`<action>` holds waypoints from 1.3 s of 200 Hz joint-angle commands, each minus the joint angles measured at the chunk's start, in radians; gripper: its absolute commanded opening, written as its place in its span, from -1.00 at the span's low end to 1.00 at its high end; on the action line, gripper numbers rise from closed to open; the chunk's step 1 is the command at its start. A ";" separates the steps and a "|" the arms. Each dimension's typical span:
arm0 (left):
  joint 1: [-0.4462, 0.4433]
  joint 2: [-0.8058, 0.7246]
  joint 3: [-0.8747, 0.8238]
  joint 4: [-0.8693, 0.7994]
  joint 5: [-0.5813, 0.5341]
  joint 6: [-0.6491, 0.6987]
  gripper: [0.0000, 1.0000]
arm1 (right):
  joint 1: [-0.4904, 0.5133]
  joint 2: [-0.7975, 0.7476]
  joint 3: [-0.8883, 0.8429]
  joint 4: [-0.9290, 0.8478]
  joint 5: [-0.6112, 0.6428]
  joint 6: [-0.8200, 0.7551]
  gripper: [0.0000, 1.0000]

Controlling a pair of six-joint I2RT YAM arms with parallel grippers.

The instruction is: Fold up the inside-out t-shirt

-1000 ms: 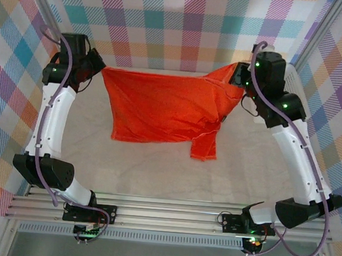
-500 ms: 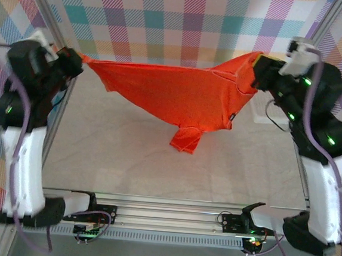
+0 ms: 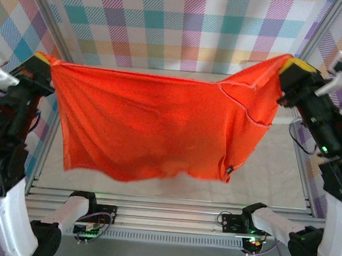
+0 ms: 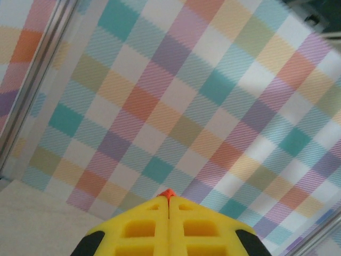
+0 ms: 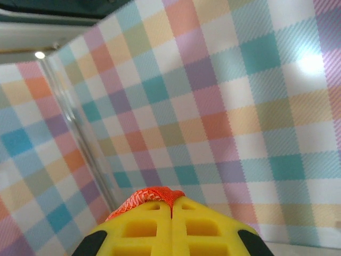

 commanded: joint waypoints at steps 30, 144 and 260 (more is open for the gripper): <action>0.007 0.213 -0.198 0.127 -0.054 0.023 -1.00 | -0.006 0.278 -0.034 0.112 0.180 -0.163 -1.00; 0.007 1.264 0.256 -0.073 -0.147 -0.035 0.39 | -0.078 1.541 1.049 -0.341 0.168 -0.067 0.46; -0.154 0.669 -0.613 0.349 0.245 -0.075 0.52 | 0.015 0.724 -0.495 0.059 -0.193 0.239 0.55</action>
